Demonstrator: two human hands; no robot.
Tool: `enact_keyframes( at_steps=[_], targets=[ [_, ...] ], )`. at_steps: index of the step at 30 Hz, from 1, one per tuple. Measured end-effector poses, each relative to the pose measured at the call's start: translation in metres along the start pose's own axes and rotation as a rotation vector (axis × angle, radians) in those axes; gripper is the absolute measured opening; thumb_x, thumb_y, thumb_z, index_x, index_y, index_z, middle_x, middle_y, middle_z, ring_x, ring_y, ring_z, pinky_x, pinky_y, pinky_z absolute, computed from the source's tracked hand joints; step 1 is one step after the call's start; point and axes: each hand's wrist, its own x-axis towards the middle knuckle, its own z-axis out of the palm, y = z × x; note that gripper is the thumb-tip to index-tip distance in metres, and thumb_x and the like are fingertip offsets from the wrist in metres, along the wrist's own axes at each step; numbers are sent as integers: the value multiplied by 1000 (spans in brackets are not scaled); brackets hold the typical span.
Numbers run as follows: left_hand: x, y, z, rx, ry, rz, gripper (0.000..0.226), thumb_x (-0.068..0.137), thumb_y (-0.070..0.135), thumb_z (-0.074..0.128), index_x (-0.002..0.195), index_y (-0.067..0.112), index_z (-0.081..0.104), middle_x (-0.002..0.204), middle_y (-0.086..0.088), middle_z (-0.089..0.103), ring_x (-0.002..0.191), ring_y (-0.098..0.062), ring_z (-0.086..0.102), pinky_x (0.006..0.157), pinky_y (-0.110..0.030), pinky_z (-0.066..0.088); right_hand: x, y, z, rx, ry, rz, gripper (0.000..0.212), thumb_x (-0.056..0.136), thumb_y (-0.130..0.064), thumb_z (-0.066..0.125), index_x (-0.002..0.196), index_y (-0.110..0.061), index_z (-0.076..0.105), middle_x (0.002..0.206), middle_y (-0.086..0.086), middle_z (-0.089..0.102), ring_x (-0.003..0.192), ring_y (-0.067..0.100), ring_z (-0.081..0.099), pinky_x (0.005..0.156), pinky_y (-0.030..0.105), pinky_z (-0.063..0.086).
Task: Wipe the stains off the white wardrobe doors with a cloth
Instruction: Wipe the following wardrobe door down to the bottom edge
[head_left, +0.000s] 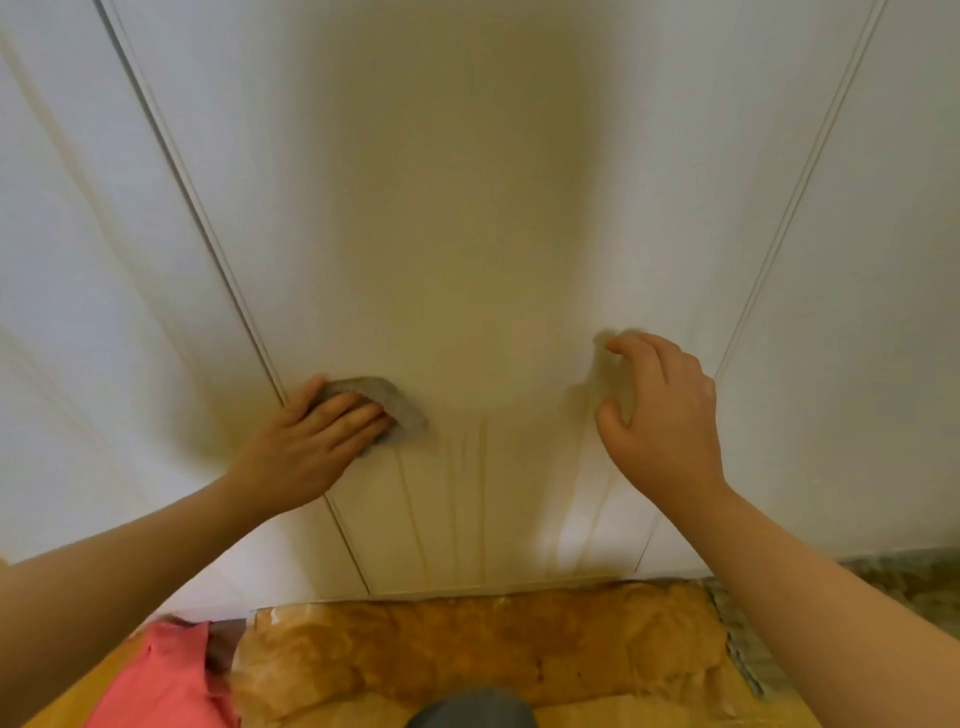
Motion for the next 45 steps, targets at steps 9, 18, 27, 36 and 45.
enact_keyframes(
  at_steps=[9, 18, 27, 36, 45],
  targets=[
    [27, 80, 24, -67, 98, -116, 47, 100, 18, 39, 145, 8, 31, 154, -10, 26, 141, -27, 25, 118, -48, 10, -35, 2, 45, 60, 112, 28, 43, 71, -11, 44, 114, -16, 50, 103, 10, 61, 90, 22, 50, 74, 31, 35],
    [2, 76, 35, 2, 75, -194, 38, 87, 26, 53, 121, 10, 52, 119, -6, 49, 106, -28, 47, 115, -52, 11, -49, 1, 83, 50, 100, 144, 45, 73, -20, 36, 111, -10, 58, 103, 7, 62, 94, 15, 44, 77, 34, 35],
    [7, 85, 33, -30, 74, -313, 35, 94, 27, 43, 123, 8, 50, 121, -8, 46, 109, -31, 44, 114, -52, 9, -71, -16, 116, 142, 162, 192, 41, 73, -18, 39, 107, -7, 59, 102, 9, 61, 95, 15, 45, 81, 23, 26],
    [22, 113, 27, 6, 1, -621, 50, 94, 35, 37, 135, 8, 38, 136, -12, 36, 126, -34, 33, 115, -49, -2, -76, -24, 145, 337, 299, 149, 39, 72, -16, 43, 105, 0, 58, 95, 17, 59, 86, 35, 55, 72, 49, 47],
    [2, 180, 17, -103, -250, -853, 59, 90, 35, 38, 140, 7, 25, 144, -12, 23, 133, -34, 23, 114, -47, -4, -113, -32, 153, 361, 230, 333, 46, 69, -7, 51, 115, -2, 56, 111, 17, 57, 100, 37, 52, 86, 39, 36]
  ],
)
